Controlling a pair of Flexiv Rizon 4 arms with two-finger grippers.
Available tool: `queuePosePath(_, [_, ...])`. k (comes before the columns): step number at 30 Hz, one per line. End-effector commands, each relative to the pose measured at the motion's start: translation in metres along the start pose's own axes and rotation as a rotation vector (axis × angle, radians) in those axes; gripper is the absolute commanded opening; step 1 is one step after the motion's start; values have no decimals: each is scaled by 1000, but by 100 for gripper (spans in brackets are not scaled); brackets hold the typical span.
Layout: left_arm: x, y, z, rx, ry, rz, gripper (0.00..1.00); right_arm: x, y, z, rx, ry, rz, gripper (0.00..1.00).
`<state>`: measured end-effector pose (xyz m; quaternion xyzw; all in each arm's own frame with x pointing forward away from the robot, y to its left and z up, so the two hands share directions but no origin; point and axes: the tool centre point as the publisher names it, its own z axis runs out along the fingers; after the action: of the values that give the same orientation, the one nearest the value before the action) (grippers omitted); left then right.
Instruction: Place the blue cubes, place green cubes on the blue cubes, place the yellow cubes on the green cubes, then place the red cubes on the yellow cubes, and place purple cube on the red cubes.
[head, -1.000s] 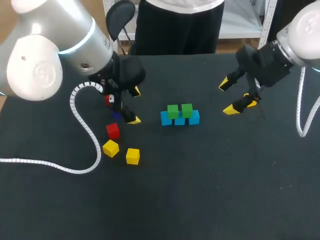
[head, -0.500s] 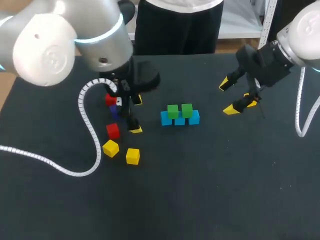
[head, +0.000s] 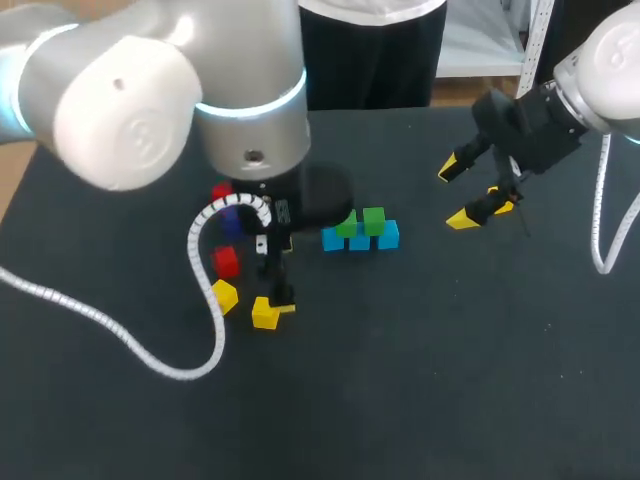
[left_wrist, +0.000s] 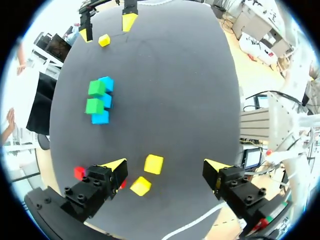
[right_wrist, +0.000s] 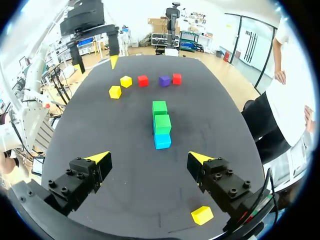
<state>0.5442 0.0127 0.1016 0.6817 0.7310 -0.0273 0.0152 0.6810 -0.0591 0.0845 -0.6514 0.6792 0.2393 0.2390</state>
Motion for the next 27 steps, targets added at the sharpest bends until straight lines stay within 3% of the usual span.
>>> queuePosePath(1, [11, -22, 3, 1, -94, 3, 100, 0, 1, 0, 2, 0, 0, 100])
queuePosePath(9, [9, -41, 6, 35, -81, 72, 100, 0, 1, 0, 2, 0, 0, 100])
queuePosePath(14, [12, -42, 15, 101, 4, 84, 100, 0, 1, 0, 2, 0, 0, 100])
queuePosePath(27, [15, -40, 43, 104, 8, 63, 100, 0, 1, 0, 2, 0, 0, 100])
